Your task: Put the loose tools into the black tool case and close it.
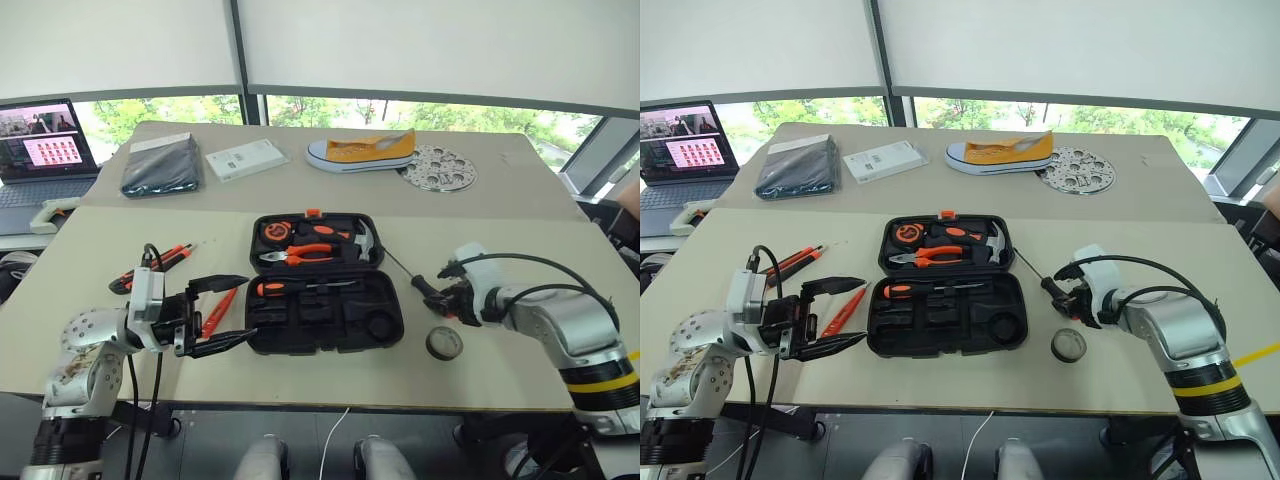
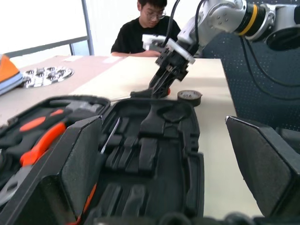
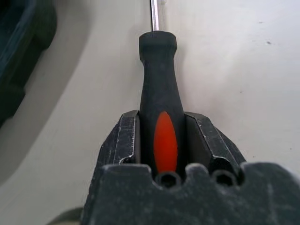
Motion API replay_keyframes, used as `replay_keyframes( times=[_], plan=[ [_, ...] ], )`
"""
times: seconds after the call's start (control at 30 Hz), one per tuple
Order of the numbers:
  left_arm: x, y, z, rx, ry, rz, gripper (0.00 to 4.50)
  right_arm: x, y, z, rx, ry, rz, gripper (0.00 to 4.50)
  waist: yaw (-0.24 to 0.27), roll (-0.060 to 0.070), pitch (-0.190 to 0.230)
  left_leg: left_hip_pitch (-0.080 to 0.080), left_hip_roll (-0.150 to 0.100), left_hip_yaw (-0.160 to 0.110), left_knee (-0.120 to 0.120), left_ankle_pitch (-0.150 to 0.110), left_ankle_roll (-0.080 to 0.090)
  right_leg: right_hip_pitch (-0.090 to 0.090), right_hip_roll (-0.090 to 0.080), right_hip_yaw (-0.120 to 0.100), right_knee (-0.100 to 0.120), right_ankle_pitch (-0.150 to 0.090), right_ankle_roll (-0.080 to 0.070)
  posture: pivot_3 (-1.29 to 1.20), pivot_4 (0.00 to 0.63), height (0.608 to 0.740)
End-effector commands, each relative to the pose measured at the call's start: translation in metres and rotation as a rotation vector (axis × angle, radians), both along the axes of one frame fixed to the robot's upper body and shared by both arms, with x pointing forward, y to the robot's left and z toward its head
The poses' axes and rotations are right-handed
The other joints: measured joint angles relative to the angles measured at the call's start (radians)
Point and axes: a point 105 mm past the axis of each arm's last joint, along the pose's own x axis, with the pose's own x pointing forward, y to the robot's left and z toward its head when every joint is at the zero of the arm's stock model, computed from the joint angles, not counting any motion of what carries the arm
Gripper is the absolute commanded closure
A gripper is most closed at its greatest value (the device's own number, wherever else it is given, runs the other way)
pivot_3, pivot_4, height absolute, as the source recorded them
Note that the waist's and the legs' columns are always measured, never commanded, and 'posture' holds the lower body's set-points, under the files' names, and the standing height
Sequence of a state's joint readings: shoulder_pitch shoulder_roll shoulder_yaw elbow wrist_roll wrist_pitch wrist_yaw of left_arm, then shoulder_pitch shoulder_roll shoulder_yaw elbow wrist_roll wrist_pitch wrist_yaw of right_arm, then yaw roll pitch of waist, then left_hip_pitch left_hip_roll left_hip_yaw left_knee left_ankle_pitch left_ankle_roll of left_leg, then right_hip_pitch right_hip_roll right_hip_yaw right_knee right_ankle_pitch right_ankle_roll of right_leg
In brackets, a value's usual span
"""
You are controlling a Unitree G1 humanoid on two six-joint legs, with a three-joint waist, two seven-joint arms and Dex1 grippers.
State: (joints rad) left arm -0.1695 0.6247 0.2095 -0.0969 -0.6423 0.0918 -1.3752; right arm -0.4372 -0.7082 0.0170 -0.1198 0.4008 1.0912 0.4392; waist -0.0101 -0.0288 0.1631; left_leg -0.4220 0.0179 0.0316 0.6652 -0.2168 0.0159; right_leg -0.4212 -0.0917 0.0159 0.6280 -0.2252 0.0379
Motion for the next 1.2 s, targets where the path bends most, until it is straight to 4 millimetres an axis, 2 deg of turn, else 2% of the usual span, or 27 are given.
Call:
replay_keyframes(
  times=[0.03,0.13,0.2,0.27,0.33,0.43,0.5,0.57,0.67,0.73,1.0,1.2],
  plan=[
    [-0.006,-0.016,0.013,-0.039,-0.031,-0.02,0.0,0.001,-0.022,0.015,0.022,-0.149,-0.139,3.48,0.004,0.0,0.0,0.0,0.0,0.0,0.001,0.0,0.0,0.0,0.0,0.0,0.0,0.0,0.0,0.0,0.15,0.74],
    [-0.008,-0.019,0.017,-0.044,-0.023,-0.006,0.0,0.002,-0.02,0.028,0.02,-0.277,-0.112,3.48,0.003,0.0,0.0,0.0,0.0,0.0,0.002,0.0,0.0,0.0,0.0,0.001,0.001,0.001,0.001,0.0,0.15,0.74],
    [-0.006,-0.018,0.021,-0.043,-0.026,0.014,0.0,0.006,-0.013,0.048,0.003,-0.412,-0.011,3.48,-0.001,0.0,0.0,0.0,0.0,0.001,0.003,0.0,0.0,0.0,0.0,0.001,0.001,0.001,0.002,0.0,0.15,0.74],
    [0.0,-0.013,0.027,-0.041,-0.038,0.056,0.0,0.007,0.018,0.077,-0.001,-0.569,0.254,3.48,-0.007,0.001,0.0,0.0,0.0,0.001,0.004,0.0,0.0,0.0,0.0,0.002,0.001,0.001,0.002,0.0,0.15,0.74],
    [0.004,-0.009,0.029,-0.034,-0.042,0.087,0.0,0.003,0.047,0.091,-0.032,-0.636,0.498,3.48,-0.017,0.001,0.001,0.001,0.001,0.001,0.004,0.0,0.001,-0.001,0.002,0.004,0.001,0.001,0.003,0.0,0.15,0.74],
    [0.008,-0.001,0.027,-0.015,-0.028,0.128,0.0,-0.015,0.09,0.09,-0.034,-0.593,0.881,3.48,-0.027,0.001,0.001,0.004,0.003,0.001,0.004,0.001,0.001,0.001,0.006,0.004,0.001,0.0,0.005,0.0,0.15,0.74],
    [0.011,0.006,0.023,-0.013,-0.007,0.17,0.0,-0.022,0.109,0.086,-0.042,-0.536,1.041,3.48,-0.027,0.001,0.001,0.005,0.007,0.001,0.004,0.001,0.001,0.002,0.009,0.005,0.001,0.0,0.004,0.0,0.15,0.74],
    [0.011,0.012,0.019,-0.006,0.008,0.198,0.0,-0.019,0.118,0.081,-0.089,-0.505,1.105,3.48,-0.025,0.001,0.001,0.005,0.012,0.001,0.004,0.001,0.001,0.002,0.014,0.005,-0.001,0.002,-0.001,0.0,0.15,0.74],
    [0.003,0.019,0.01,0.022,0.034,0.216,0.0,-0.015,0.124,0.052,-0.23,-0.35,1.175,3.48,-0.017,0.001,0.001,0.005,0.014,0.003,0.004,0.001,0.001,0.0,0.015,0.005,0.001,0.006,-0.008,0.0,0.15,0.74],
    [-0.003,0.021,0.006,0.043,0.042,0.215,0.0,-0.008,0.124,0.045,-0.298,-0.334,1.16,3.48,-0.013,0.001,0.001,0.005,0.014,0.005,0.004,0.001,0.001,-0.001,0.015,0.005,0.001,0.006,-0.009,0.0,0.15,0.74],
    [-0.015,0.045,-0.015,0.08,0.097,0.275,0.0,0.018,0.116,0.042,-0.45,-0.284,1.078,3.48,-0.003,0.001,0.002,0.005,0.016,0.007,0.004,0.001,-0.001,-0.002,0.015,0.004,0.002,0.006,-0.012,0.0,0.15,0.74],
    [-0.016,0.062,-0.031,0.081,0.109,0.296,0.0,0.024,0.118,0.04,-0.518,-0.277,1.115,3.48,-0.003,0.001,0.002,0.006,0.016,0.008,0.003,0.001,-0.001,-0.003,0.015,0.003,0.002,0.006,-0.013,0.0,0.15,0.74]
  ],
)
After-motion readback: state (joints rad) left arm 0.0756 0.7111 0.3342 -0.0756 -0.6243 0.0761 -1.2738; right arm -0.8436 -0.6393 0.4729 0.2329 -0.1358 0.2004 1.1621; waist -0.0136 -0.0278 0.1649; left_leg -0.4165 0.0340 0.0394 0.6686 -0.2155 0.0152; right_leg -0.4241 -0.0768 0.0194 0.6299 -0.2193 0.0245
